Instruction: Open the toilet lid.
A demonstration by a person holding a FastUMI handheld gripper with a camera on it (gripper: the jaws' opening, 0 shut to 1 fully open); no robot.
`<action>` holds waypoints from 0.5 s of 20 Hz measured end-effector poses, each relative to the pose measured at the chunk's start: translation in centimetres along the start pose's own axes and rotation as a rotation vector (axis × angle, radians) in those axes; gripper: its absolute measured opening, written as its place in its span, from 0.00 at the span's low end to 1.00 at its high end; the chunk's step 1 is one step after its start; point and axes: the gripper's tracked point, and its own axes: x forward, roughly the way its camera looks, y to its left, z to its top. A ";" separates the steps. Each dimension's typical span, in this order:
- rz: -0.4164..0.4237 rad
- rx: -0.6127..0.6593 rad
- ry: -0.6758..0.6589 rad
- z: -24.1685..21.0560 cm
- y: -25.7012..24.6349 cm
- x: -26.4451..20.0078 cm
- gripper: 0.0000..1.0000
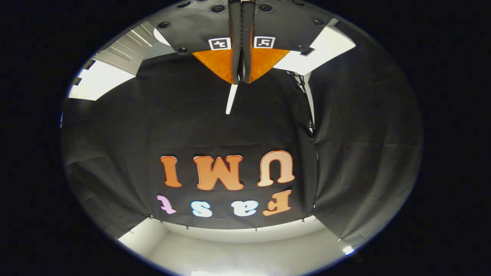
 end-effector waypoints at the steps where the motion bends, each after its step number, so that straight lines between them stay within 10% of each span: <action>1: 0.013 -0.016 -0.010 0.1 1.7 0.3 0.08; 10: 0.155 -0.055 0.022 -0.8 14.8 1.8 0.08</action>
